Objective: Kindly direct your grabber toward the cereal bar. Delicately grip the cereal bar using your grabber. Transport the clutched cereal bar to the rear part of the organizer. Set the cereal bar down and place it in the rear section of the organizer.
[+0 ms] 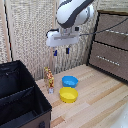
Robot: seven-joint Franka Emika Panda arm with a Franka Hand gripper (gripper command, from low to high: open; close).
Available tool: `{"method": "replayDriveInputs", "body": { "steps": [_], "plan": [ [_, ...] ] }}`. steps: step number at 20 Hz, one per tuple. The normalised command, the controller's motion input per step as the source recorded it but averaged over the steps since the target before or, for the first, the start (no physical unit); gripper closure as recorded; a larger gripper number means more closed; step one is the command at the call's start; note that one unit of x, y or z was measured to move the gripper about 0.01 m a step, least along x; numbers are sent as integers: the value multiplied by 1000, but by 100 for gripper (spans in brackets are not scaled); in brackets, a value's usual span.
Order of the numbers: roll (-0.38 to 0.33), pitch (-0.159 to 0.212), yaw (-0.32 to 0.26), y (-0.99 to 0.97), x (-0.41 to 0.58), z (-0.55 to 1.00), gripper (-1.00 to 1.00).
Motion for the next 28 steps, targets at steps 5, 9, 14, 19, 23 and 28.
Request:
{"method": "replayDriveInputs", "body": {
  "steps": [5,9,14,19,23,28],
  "plan": [
    [0,7,-29,139,714,-113,-100],
    [0,47,-6,121,969,-229,-100],
    [-1,78,-50,185,773,-180,-100],
    [-19,77,-175,322,296,-111,-100],
    [-93,156,-170,294,-20,-150,-100],
    [-69,117,-83,109,-71,-252,-100]
  ]
}}
